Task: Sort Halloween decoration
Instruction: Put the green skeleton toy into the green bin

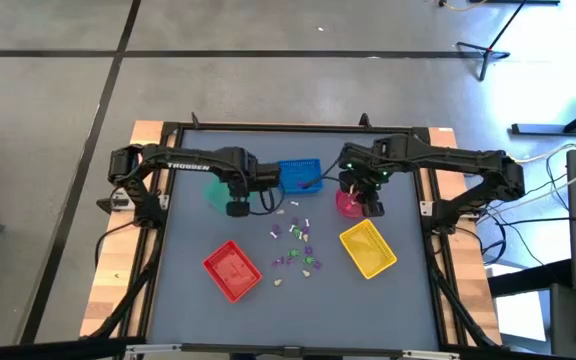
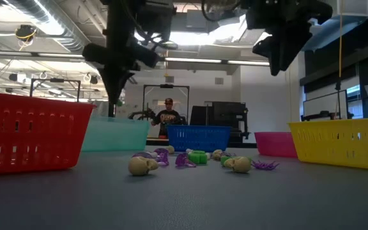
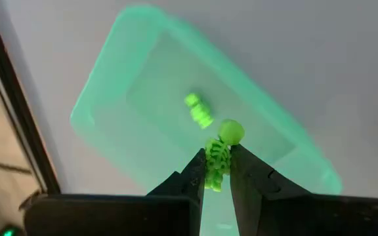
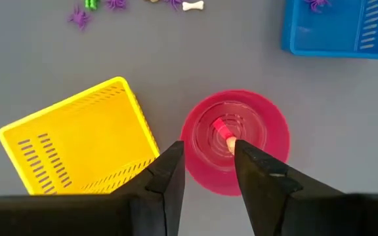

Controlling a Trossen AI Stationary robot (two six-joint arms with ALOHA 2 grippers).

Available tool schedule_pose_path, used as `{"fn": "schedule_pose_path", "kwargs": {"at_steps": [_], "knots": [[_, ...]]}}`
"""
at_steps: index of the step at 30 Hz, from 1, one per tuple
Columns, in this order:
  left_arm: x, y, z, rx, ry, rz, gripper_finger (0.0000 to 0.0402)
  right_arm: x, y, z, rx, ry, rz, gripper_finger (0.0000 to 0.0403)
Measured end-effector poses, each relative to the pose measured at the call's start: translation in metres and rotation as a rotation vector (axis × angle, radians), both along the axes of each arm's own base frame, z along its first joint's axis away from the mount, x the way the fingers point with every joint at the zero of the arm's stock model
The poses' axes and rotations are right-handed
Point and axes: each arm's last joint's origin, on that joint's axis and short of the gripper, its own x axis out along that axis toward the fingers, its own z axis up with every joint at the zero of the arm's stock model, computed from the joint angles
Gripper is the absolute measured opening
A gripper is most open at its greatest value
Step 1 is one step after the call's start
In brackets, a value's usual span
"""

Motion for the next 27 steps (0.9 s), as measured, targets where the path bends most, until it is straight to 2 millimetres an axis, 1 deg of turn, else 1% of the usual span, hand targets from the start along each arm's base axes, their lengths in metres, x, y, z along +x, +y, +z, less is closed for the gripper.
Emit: {"fn": "schedule_pose_path", "kwargs": {"at_steps": [5,8,13,23,27], "knots": [[-0.004,0.016,0.0,0.017,0.01,0.053,0.004,0.007,-0.001,-0.007,-0.013,-0.072,-0.003,0.0131],[-0.006,0.023,0.0,0.018,0.012,0.079,0.0041,0.012,-0.002,-0.008,-0.021,-0.117,-0.003,0.0131],[-0.011,0.033,-0.005,0.014,0.021,0.137,0.0041,0.014,-0.003,-0.008,-0.026,-0.143,-0.003,0.0131],[-0.014,0.038,-0.007,-0.022,0.019,0.164,0.0044,0.016,-0.003,-0.007,-0.03,-0.163,-0.003,0.0131],[-0.014,0.038,-0.008,-0.02,0.011,0.184,0.0075,0.016,-0.003,-0.007,-0.03,-0.163,-0.003,0.0131]]}}
